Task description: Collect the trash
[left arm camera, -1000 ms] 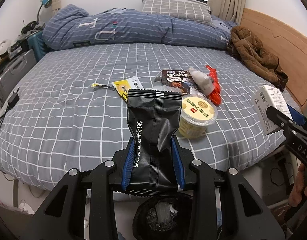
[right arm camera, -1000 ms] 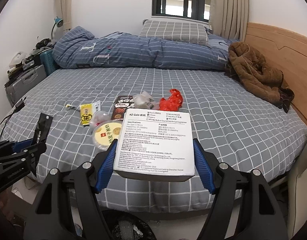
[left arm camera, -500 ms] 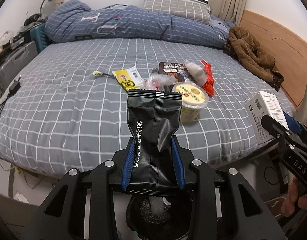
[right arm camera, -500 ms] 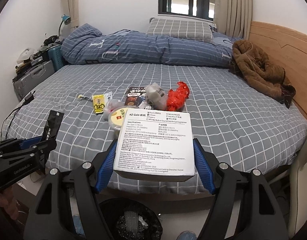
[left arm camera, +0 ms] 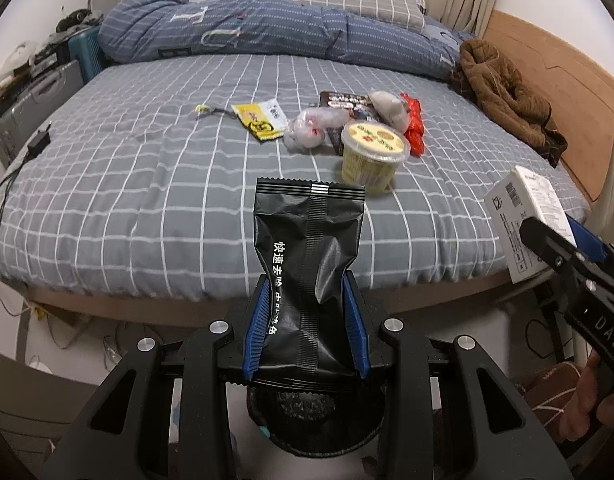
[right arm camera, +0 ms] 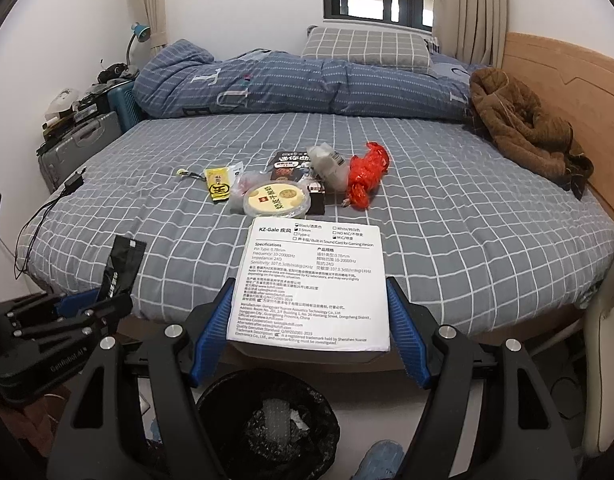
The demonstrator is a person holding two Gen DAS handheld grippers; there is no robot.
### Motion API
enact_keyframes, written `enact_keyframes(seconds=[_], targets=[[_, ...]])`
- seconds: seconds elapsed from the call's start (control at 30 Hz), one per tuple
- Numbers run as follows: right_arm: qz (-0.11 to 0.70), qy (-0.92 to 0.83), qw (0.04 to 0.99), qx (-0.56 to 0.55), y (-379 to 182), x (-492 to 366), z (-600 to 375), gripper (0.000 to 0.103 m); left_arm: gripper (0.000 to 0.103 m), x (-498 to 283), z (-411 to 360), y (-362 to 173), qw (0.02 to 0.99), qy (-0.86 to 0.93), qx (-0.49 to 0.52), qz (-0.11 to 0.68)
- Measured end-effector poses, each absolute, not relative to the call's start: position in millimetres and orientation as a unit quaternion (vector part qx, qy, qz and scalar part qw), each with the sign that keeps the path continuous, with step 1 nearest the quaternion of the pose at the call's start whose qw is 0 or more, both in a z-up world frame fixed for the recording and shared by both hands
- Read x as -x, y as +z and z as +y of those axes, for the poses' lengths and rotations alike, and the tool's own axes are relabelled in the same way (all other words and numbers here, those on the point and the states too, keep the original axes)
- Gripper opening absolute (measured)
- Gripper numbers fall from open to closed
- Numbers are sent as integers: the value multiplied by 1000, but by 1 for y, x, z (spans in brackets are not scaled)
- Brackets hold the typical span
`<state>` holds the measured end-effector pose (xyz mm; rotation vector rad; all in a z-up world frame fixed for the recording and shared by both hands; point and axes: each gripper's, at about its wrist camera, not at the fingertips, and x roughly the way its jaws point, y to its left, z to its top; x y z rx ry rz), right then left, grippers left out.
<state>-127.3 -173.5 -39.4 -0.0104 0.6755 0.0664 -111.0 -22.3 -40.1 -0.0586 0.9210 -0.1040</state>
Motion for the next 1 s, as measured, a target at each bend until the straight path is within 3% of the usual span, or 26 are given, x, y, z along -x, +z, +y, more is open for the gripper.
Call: enact_keyframes(seconds=[0.53,1.0], targets=[[372,24,928,3,-61,165,-162,69,35,151,-16,-53,882,-41,27,469],[438,28,898,-2,-133,152,-156,69,35,152,-7,-118,859,-36,36,509]])
